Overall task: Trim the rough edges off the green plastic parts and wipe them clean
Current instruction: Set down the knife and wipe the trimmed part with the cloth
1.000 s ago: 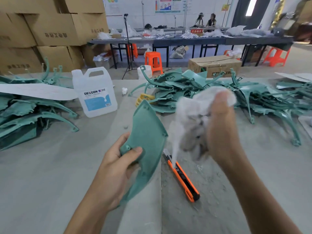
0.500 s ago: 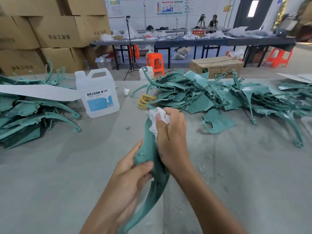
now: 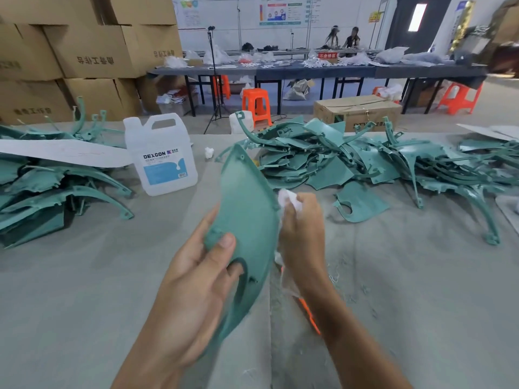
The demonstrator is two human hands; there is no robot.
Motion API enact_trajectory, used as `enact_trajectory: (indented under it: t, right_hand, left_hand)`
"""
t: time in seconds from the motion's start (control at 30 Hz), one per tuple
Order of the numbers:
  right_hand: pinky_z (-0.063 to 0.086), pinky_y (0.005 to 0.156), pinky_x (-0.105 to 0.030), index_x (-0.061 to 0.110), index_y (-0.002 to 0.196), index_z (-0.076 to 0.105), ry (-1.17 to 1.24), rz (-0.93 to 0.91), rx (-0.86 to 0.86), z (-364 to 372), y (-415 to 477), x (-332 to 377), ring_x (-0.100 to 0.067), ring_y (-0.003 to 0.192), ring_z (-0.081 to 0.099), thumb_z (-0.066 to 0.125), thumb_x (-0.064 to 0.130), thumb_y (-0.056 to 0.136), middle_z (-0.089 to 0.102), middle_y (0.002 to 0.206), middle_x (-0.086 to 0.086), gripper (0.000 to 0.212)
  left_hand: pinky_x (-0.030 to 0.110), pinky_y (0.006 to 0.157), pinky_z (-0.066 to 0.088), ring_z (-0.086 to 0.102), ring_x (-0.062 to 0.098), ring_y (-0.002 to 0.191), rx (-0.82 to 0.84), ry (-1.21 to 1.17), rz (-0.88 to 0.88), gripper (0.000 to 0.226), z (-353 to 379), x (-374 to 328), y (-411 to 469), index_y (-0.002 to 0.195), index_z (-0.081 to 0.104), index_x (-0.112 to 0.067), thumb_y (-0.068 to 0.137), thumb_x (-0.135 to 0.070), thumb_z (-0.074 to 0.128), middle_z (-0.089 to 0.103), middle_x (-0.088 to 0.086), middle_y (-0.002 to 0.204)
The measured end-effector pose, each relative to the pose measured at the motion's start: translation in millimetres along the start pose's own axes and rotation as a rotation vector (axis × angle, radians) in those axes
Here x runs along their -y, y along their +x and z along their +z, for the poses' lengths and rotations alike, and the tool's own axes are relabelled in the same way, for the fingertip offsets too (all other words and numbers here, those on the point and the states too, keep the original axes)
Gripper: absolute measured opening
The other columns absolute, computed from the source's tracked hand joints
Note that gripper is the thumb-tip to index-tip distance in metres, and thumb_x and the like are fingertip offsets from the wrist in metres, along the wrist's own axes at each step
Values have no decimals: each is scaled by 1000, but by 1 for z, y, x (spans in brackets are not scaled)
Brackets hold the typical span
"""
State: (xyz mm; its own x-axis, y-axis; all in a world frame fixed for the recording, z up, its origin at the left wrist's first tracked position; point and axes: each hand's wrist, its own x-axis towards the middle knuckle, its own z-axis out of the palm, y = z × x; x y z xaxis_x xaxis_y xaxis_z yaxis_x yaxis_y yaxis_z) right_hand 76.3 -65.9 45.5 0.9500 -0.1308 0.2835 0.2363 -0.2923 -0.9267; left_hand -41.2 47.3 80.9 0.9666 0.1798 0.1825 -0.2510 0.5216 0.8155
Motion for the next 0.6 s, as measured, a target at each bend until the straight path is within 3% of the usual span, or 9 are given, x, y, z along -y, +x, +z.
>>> enact_trajectory:
  t: [0.1, 0.17, 0.2, 0.23, 0.3, 0.37, 0.43, 0.5, 0.6]
  right_hand:
    - [51, 73, -46, 16, 106, 62, 505, 312, 144, -10, -1, -2, -29, 90, 60, 54, 27, 98, 67, 103, -11, 16]
    - [54, 89, -58, 17, 113, 69, 651, 412, 310, -21, -1, 2, -40, 104, 65, 52, 52, 99, 71, 114, -11, 41]
    - [50, 94, -64, 18, 113, 72, 730, 478, 432, -27, -2, 5, -58, 127, 43, 51, 68, 94, 68, 115, -20, 57]
    - [47, 91, -58, 19, 110, 75, 788, 532, 556, -36, -3, 9, -29, 92, 38, 52, 80, 86, 66, 106, -22, 69]
    - [44, 92, -60, 17, 109, 77, 770, 538, 714, -47, -6, 16, -53, 98, 57, 57, 87, 76, 66, 102, -23, 79]
    - [44, 103, -66, 13, 114, 75, 624, 456, 733, -51, -14, 16, -56, 113, 60, 66, 74, 79, 68, 117, -27, 71]
    - [59, 90, -44, 8, 109, 74, 598, 366, 728, -51, -21, 14, -36, 101, 72, 75, 42, 85, 73, 113, -21, 42]
    - [62, 76, -34, 4, 98, 75, 671, 345, 744, -52, -29, 14, -29, 85, 74, 77, 18, 83, 75, 103, -22, 21]
    - [59, 79, -40, -1, 91, 73, 689, 320, 667, -50, -32, 13, -34, 83, 68, 81, 9, 79, 70, 98, -29, 17]
  left_hand:
    - [26, 79, 58, 71, 17, 99, -8, 212, 159, 39, -11, -14, 2, 113, 74, -28, 75, -21, 81, 74, 5, 115]
    - [26, 88, 55, 66, 20, 98, 3, 452, 248, 36, -21, -20, 5, 108, 73, -31, 74, -21, 82, 74, 4, 112]
    - [26, 89, 52, 64, 19, 99, 11, 553, 301, 30, -25, -23, 7, 104, 72, -32, 76, -22, 78, 73, 0, 114]
    - [29, 93, 50, 62, 15, 106, 12, 650, 371, 24, -29, -25, 9, 99, 70, -35, 79, -23, 73, 69, -5, 120]
    - [40, 103, 46, 52, 15, 129, -17, 836, 521, 17, -36, -24, 13, 89, 68, -39, 84, -23, 66, 56, -10, 134]
    - [44, 106, 41, 44, 18, 136, -62, 895, 565, 17, -40, -19, 14, 82, 69, -38, 86, -21, 65, 47, -11, 141]
    - [36, 104, 46, 49, 17, 131, -88, 829, 531, 36, -38, -11, 15, 86, 72, -39, 86, -3, 70, 49, -15, 140]
    - [30, 92, 55, 62, 15, 121, -98, 584, 354, 40, -30, -6, 14, 113, 70, -39, 87, -9, 73, 59, -11, 137]
    - [28, 70, 60, 73, 14, 98, -153, 102, 121, 60, -20, 3, 5, 144, 48, -41, 91, -18, 64, 70, -2, 127]
